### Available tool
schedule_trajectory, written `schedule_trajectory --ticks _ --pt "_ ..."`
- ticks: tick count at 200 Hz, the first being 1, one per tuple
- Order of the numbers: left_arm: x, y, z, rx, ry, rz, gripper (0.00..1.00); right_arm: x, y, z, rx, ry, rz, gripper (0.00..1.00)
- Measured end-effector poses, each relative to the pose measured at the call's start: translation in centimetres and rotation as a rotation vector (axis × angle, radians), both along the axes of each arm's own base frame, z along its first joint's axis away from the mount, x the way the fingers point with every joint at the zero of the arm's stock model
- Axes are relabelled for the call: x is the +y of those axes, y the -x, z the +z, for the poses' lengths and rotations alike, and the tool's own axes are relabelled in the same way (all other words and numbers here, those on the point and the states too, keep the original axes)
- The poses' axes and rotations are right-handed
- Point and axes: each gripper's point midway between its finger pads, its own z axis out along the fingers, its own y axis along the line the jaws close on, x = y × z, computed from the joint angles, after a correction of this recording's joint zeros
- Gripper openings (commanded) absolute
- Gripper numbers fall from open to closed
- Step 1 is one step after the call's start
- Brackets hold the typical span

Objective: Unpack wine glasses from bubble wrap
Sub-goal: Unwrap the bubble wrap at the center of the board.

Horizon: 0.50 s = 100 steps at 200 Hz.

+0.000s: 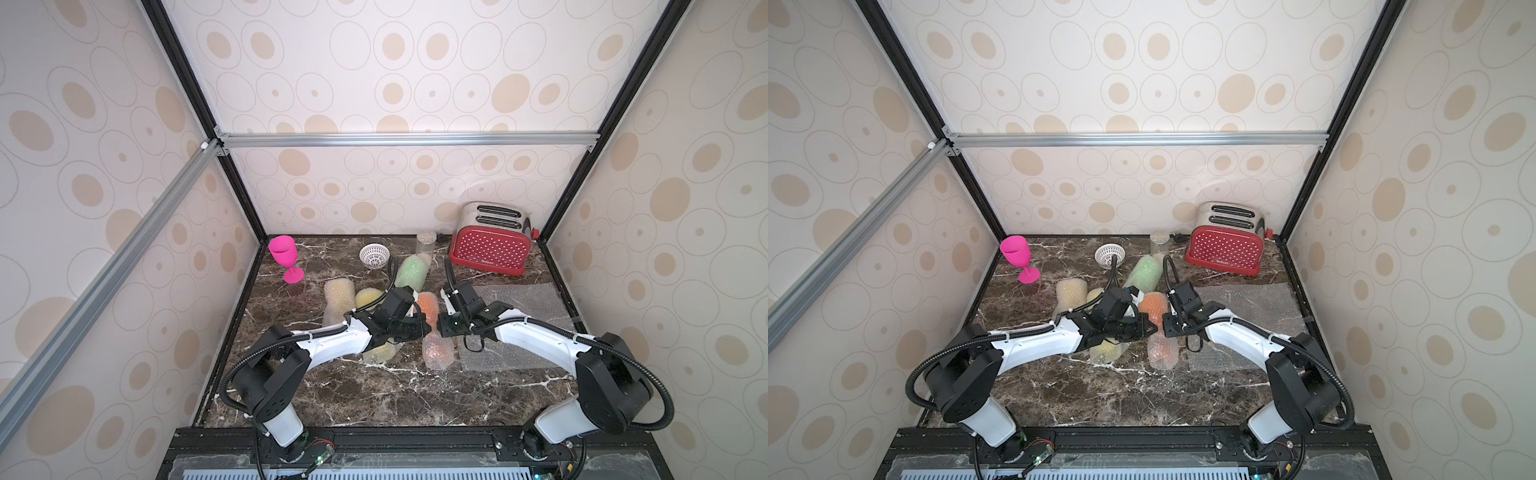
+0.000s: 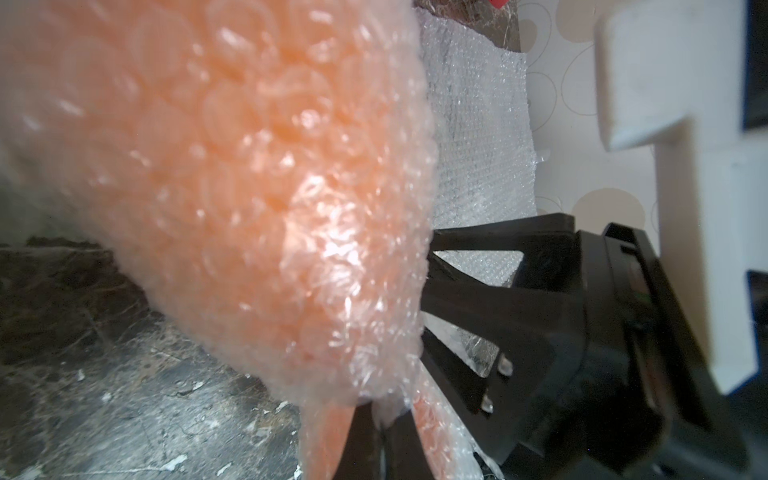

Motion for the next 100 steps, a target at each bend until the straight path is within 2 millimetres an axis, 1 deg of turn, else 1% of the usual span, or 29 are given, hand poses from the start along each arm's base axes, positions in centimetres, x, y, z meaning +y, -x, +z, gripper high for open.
schedule_trajectory --ticks 24,39,69,100 --pt "0.1 0.4 -1.0 0.023 -0.009 -0.009 0.0 -0.5 0.6 -0.9 -0.004 -0.005 -0.022 0.4" --pt "0.2 0.7 -1.6 0.035 -0.016 -0.014 0.0 -0.9 0.8 -1.0 -0.014 -0.007 -0.039 0.38" --pt "0.2 0.8 -2.3 0.045 -0.019 -0.014 0.0 -1.1 0.9 -0.9 -0.043 -0.028 -0.061 0.31" --pt "0.0 0.9 -2.8 0.055 -0.011 -0.015 0.0 -1.0 1.1 -1.4 -0.042 -0.051 -0.068 0.06"
